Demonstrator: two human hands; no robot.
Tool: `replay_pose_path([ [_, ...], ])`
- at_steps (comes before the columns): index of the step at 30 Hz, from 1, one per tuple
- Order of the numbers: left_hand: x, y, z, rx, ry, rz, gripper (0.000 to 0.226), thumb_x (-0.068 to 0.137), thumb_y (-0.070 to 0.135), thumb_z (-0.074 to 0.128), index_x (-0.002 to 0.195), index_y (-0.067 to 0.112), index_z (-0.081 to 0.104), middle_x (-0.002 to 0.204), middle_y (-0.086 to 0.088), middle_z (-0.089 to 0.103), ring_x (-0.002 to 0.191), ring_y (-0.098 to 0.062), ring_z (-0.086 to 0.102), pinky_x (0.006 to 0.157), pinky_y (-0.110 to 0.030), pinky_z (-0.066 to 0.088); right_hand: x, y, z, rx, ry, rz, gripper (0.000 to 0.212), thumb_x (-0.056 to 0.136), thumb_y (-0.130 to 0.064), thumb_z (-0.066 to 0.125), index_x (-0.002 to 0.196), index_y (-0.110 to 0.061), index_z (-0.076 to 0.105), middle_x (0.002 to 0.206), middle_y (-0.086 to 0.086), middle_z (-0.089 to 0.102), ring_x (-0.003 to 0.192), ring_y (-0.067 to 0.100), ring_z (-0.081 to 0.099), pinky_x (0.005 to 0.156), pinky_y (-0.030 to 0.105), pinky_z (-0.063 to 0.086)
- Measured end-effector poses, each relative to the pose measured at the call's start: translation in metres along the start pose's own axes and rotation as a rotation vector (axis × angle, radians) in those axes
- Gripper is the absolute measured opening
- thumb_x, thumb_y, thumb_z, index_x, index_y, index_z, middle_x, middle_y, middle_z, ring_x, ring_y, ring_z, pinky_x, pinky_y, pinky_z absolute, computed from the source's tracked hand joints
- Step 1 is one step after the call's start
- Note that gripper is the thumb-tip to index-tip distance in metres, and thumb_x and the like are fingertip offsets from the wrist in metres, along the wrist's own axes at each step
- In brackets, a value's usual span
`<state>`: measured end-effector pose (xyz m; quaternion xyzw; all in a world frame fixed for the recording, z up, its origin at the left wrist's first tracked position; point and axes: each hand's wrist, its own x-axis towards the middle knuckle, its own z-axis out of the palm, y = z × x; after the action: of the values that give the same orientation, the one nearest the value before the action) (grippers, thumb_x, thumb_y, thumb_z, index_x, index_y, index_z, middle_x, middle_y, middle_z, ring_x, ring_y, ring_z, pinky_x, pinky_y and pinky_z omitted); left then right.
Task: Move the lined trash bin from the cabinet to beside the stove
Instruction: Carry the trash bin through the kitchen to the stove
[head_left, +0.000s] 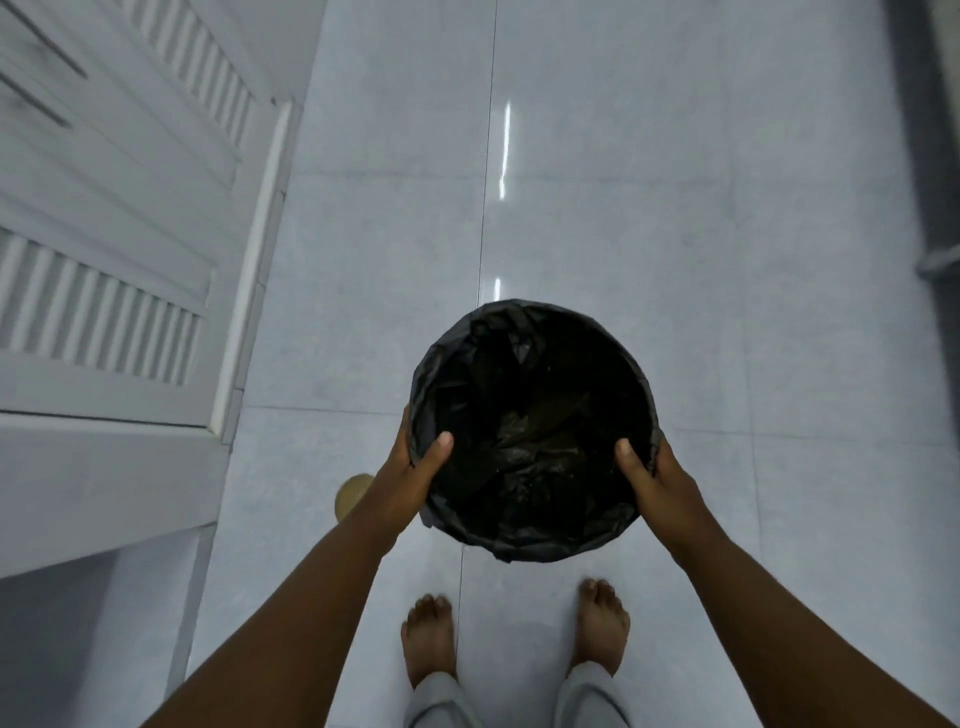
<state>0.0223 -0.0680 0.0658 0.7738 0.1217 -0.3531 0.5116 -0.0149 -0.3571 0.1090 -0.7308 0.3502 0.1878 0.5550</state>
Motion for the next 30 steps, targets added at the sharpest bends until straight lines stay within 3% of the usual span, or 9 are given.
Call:
replay_pose_path([
  [3, -0.032, 0.118, -0.04, -0.119, -0.035, 0.04, 0.073, 0.078, 0.07, 0.058, 0.143, 0.049, 0.033, 0.139, 0.021, 0.051, 0.124, 0.0, 0.052, 0.101, -0.028, 0.045, -0.043, -0.064, -0.03, 0.038, 0.016, -0.028, 0.075, 0.081, -0.071, 0.046, 0.148, -0.039, 0.033, 0.146, 0.003, 0.049, 0.132, 0.028, 0.047, 0.107, 0.043, 0.041],
  [6, -0.083, 0.21, -0.058, -0.165, -0.084, 0.132, 0.055, 0.081, 0.067, 0.052, 0.133, 0.055, 0.036, 0.126, 0.032, 0.051, 0.113, 0.012, 0.052, 0.085, -0.011, 0.047, -0.09, -0.134, -0.066, 0.081, 0.02, -0.065, 0.078, 0.078, -0.077, 0.046, 0.147, -0.041, 0.033, 0.146, 0.001, 0.049, 0.132, 0.027, 0.047, 0.109, 0.044, 0.039],
  [8, -0.123, 0.263, -0.066, -0.142, -0.074, 0.219, 0.058, 0.081, 0.069, 0.048, 0.135, 0.054, 0.034, 0.124, 0.034, 0.049, 0.113, 0.01, 0.051, 0.082, -0.008, 0.046, -0.12, -0.182, -0.092, 0.112, 0.017, -0.112, 0.084, 0.073, -0.084, 0.045, 0.146, -0.044, 0.034, 0.147, -0.002, 0.048, 0.133, 0.024, 0.047, 0.11, 0.046, 0.038],
  [10, -0.158, 0.321, -0.082, -0.149, -0.069, 0.275, 0.072, 0.078, 0.074, 0.048, 0.143, 0.049, 0.032, 0.13, 0.029, 0.05, 0.12, 0.006, 0.05, 0.089, -0.012, 0.046, -0.156, -0.231, -0.118, 0.139, 0.025, -0.18, 0.084, 0.072, -0.086, 0.045, 0.145, -0.045, 0.037, 0.147, -0.005, 0.048, 0.133, 0.021, 0.046, 0.111, 0.046, 0.038],
  [13, -0.201, 0.389, -0.097, -0.173, -0.054, 0.352, 0.091, 0.074, 0.082, 0.048, 0.151, 0.039, 0.025, 0.15, 0.013, 0.043, 0.134, -0.006, 0.043, 0.11, -0.03, 0.038, -0.191, -0.293, -0.154, 0.157, 0.024, -0.249, 0.084, 0.071, -0.088, 0.044, 0.143, -0.046, 0.04, 0.146, -0.007, 0.05, 0.133, 0.019, 0.047, 0.111, 0.045, 0.038],
  [17, -0.276, 0.489, -0.103, -0.177, -0.081, 0.482, 0.09, 0.074, 0.084, 0.039, 0.149, 0.035, 0.033, 0.149, 0.008, 0.045, 0.13, -0.009, 0.047, 0.096, -0.021, 0.041, -0.258, -0.374, -0.218, 0.154, 0.05, -0.426, 0.08, 0.073, -0.087, 0.041, 0.143, -0.048, 0.039, 0.146, -0.008, 0.05, 0.132, 0.018, 0.048, 0.11, 0.046, 0.039],
  [19, -0.28, 0.508, -0.107, -0.193, -0.085, 0.472, 0.079, 0.081, 0.08, 0.029, 0.147, 0.036, 0.038, 0.146, 0.008, 0.048, 0.123, -0.008, 0.05, 0.09, -0.02, 0.042, -0.257, -0.395, -0.228, 0.139, 0.027, -0.445, 0.08, 0.072, -0.087, 0.042, 0.142, -0.048, 0.039, 0.144, -0.008, 0.052, 0.13, 0.019, 0.05, 0.109, 0.048, 0.041],
  [24, -0.301, 0.553, -0.101, -0.275, -0.088, 0.546, 0.077, 0.082, 0.081, 0.027, 0.143, 0.036, 0.045, 0.145, 0.002, 0.052, 0.132, -0.017, 0.048, 0.113, -0.04, 0.035, -0.286, -0.435, -0.259, 0.222, 0.019, -0.574, 0.089, 0.073, -0.085, 0.042, 0.146, -0.036, 0.039, 0.144, -0.002, 0.052, 0.126, 0.021, 0.053, 0.106, 0.046, 0.045],
  [30, -0.314, 0.593, -0.084, -0.349, -0.108, 0.62, 0.057, 0.086, 0.075, 0.028, 0.119, 0.044, 0.062, 0.129, 0.008, 0.064, 0.124, -0.015, 0.056, 0.111, -0.041, 0.038, -0.296, -0.463, -0.29, 0.221, 0.004, -0.603, 0.088, 0.073, -0.081, 0.036, 0.146, -0.031, 0.037, 0.142, 0.003, 0.051, 0.12, 0.023, 0.053, 0.101, 0.044, 0.047],
])
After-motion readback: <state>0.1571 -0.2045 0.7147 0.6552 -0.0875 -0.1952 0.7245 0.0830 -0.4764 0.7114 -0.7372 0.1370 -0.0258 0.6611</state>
